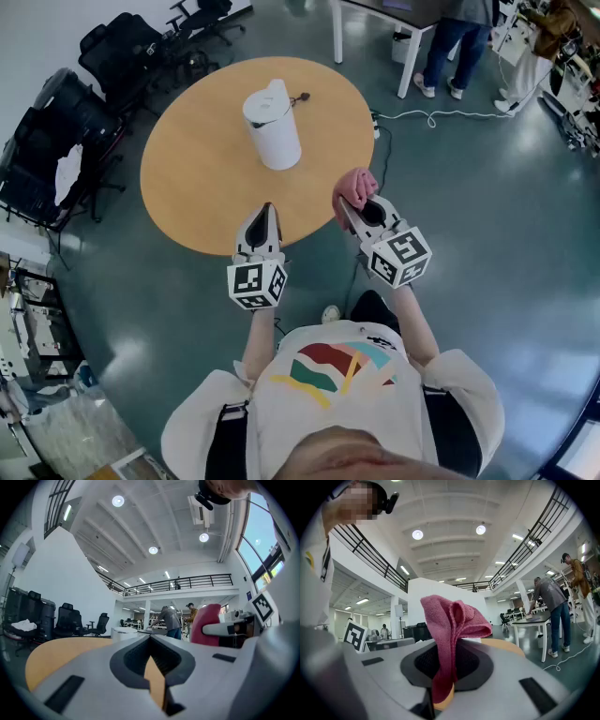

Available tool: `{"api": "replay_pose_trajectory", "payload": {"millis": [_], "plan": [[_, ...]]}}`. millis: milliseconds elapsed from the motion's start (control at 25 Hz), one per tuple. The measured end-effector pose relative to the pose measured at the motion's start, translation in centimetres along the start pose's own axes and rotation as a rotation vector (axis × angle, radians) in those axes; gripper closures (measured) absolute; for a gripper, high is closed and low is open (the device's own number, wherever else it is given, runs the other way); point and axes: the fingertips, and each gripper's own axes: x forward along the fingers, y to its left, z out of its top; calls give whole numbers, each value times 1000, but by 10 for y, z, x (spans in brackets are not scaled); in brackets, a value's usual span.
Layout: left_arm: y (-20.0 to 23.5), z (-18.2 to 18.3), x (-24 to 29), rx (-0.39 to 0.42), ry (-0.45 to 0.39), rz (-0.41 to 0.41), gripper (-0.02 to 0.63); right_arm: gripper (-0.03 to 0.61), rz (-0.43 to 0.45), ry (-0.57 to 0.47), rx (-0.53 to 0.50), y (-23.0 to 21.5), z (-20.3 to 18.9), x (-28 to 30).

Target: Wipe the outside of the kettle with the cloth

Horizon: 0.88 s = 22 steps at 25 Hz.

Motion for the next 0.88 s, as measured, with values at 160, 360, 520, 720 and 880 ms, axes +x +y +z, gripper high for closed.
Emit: {"api": "replay_pose_trajectory", "payload": {"millis": [160,360,520,720,880], "plan": [[1,2,21,19,1,8,571,531,22,-6,-11,-16,5,17],[6,1,45,16,-5,76,571,531,107,1,-31,-35,10,47],[8,0,78,7,-19,173,571,531,214,21,-67,-64,19,75],[4,-3,141,-17,-41,326,571,531,342,58,-184,-132,33,110],[-6,4,181,-35,-80,480,571,531,477,102,-187,-185,42,130]]}}
